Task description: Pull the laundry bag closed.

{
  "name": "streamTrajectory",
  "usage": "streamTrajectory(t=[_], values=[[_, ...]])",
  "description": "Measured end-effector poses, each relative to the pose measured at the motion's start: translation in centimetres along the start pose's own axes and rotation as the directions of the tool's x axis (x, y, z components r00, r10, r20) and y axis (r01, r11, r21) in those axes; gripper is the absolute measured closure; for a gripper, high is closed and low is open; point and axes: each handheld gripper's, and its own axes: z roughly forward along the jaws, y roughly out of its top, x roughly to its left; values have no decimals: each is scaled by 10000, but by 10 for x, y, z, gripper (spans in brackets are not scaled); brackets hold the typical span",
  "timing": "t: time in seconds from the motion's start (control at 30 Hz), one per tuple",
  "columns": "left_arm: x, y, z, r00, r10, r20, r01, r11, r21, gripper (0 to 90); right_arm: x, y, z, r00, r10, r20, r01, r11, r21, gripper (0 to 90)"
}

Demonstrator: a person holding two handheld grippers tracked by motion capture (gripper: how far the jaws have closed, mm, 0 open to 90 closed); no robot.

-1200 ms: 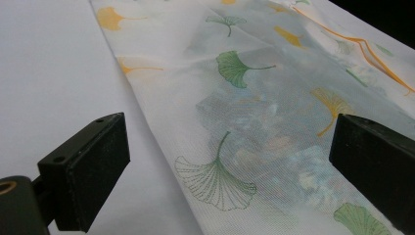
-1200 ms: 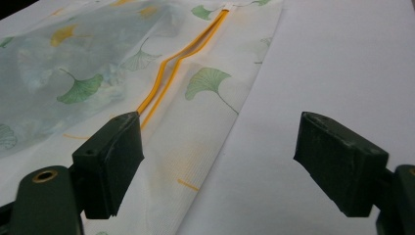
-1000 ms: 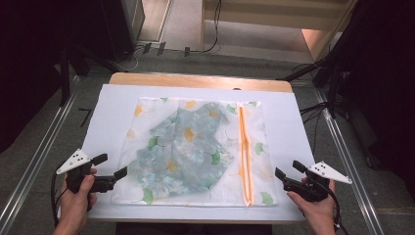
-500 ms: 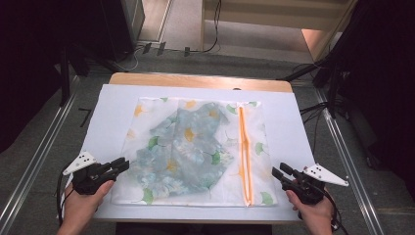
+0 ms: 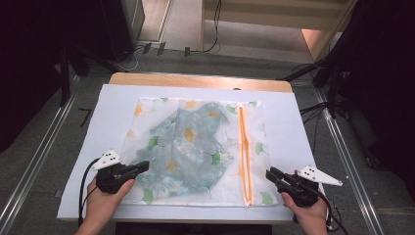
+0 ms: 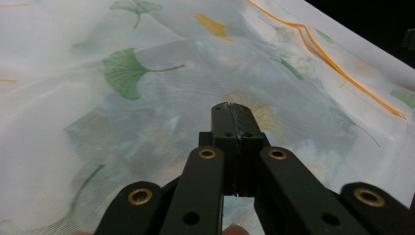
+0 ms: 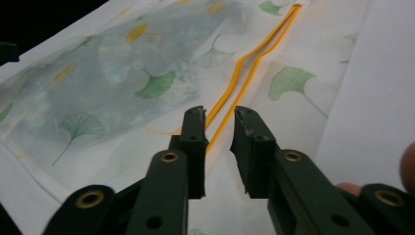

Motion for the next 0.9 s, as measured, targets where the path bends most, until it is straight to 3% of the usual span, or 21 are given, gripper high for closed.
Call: streamTrajectory(t=[0.1, 0.17, 0.23, 0.3, 0.33, 0.53, 0.57, 0.6, 0.67, 0.9], values=[[-12, 3, 14, 9993, 146, 346, -155, 9996, 253, 900, 4, -1, 4, 10000, -47, -3, 47, 9989, 475, 900], [-15, 4, 18, 9988, 203, 435, -216, 9993, 290, 900, 6, -2, 6, 10000, -83, -25, 85, 9981, 610, 900], [-24, 6, 28, 9979, 289, 587, -316, 9985, 451, 900, 13, -2, 9, 9992, -196, -341, 228, 9954, 935, 900], [-39, 9, 44, 9940, 549, 948, -610, 9962, 628, 900, 18, -3, 9, 9980, -311, -556, 364, 9946, 972, 900], [-39, 9, 44, 9940, 549, 948, -610, 9962, 628, 900, 18, -3, 9, 9980, -311, -556, 364, 9946, 972, 900], [-72, 12, 76, 9811, 822, 1752, -998, 9905, 941, 900, 24, -9, 9, 9945, -400, -966, 539, 9878, 1463, 900], [-83, 14, 86, 9770, 807, 1972, -1021, 9897, 1008, 900, 24, -12, 7, 9944, -296, -1015, 455, 9864, 1582, 900], [-83, 14, 86, 9770, 807, 1972, -1021, 9897, 1008, 900, 24, -12, 7, 9944, -296, -1015, 455, 9864, 1582, 900], [-99, 16, 101, 9711, 899, 2209, -1159, 9874, 1078, 900, 24, -14, 6, 9932, -167, -1153, 356, 9858, 1640, 900], [-131, 14, 128, 9590, 1216, 2558, -1602, 9777, 1359, 900, 29, -18, 8, 9914, -377, -1253, 607, 9809, 1849, 900]])
